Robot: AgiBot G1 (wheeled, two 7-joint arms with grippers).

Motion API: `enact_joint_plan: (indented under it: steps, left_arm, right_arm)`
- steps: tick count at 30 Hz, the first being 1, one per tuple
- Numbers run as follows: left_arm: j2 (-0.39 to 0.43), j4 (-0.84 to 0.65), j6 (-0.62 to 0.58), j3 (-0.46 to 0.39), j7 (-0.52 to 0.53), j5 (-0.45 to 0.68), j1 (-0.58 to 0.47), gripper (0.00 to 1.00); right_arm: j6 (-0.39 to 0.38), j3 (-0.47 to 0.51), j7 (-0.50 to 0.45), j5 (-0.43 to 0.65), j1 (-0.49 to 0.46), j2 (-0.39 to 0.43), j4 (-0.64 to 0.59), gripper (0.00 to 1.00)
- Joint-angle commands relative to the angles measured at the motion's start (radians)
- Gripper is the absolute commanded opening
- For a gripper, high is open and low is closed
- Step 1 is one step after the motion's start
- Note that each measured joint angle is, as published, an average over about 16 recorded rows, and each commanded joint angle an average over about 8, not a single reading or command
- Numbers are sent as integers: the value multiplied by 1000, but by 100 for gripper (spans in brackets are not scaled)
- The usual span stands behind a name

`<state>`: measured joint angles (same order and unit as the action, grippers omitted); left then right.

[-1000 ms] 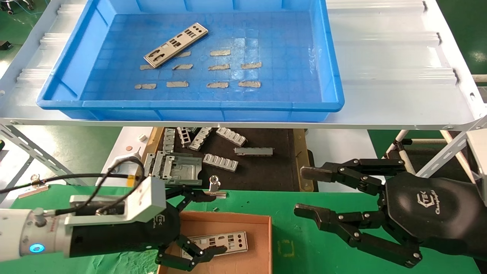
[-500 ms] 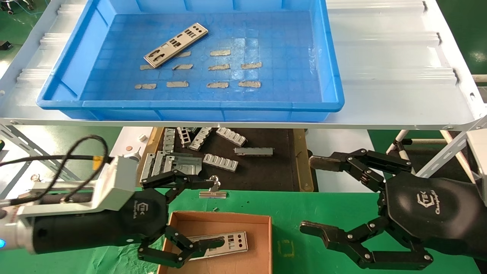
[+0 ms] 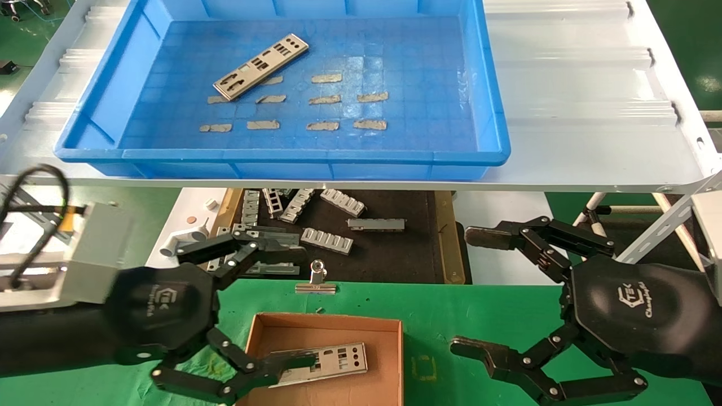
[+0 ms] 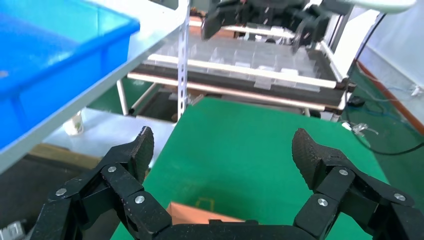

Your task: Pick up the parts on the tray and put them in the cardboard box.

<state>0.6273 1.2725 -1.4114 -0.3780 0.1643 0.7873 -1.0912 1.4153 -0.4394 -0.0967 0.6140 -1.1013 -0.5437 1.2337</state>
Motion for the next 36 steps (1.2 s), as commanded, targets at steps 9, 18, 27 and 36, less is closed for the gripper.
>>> enact_joint_plan:
  steps: [9, 18, 27, 36]
  left_arm:
    - [-15, 11, -80, 93, 22, -54, 16, 100]
    - [-19, 13, -100, 115, 27, -69, 20, 100]
    - [-18, 13, -91, 107, 25, -63, 19, 100]
    - [-17, 12, -87, 102, 24, -59, 18, 100]
  right_arm:
    - [0, 0, 0, 0, 0, 0, 0, 100]
    - [0, 0, 0, 0, 0, 0, 0, 100]
    - [0, 0, 0, 0, 0, 0, 0, 100]
    - [0, 0, 0, 0, 0, 0, 0, 100]
